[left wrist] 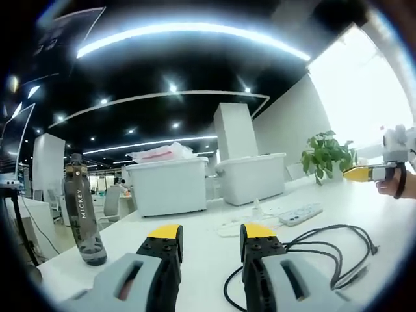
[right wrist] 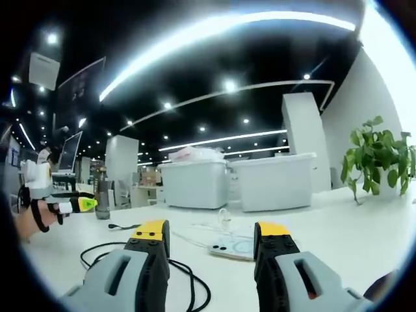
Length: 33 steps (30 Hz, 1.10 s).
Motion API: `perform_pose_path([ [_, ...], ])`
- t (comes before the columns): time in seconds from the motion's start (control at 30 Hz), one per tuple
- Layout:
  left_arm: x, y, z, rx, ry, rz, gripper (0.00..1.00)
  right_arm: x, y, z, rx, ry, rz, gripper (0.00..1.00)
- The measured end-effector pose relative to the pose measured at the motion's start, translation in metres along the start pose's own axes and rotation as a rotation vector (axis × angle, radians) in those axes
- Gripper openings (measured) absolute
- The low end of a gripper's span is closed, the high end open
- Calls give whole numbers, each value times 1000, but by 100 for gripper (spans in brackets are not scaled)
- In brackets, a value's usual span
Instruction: Coil the Type-C to USB data cable on the desktop and secure it with Velcro straps.
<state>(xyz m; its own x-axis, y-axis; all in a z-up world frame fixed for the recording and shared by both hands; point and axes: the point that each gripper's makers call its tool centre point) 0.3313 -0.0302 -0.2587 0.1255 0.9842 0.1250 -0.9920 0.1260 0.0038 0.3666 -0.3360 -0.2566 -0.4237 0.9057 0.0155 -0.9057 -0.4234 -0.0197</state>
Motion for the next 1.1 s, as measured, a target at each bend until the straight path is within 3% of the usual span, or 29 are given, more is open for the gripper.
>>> perform_pose_path([
  [0.4, -1, -3, -3, 10, -18, 1, 37, -1, -1, 0, 3, -9, -4, 51],
  [1.1, 6, -2, 0, 0, 24, 5, 37, -4, -3, -5, 14, 1, -20, 49],
])
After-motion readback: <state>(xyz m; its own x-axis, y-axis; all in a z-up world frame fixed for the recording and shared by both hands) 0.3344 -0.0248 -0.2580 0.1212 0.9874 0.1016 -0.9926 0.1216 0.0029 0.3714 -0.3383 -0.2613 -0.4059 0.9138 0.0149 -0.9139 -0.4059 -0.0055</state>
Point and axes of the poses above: the point that each gripper's makers call its tool centre point, and the gripper's own axes: y roughly backward along the fingers, x roughly to its left, z roughly out of its top, and after that the axes turned 9 degrees about x, right-handed
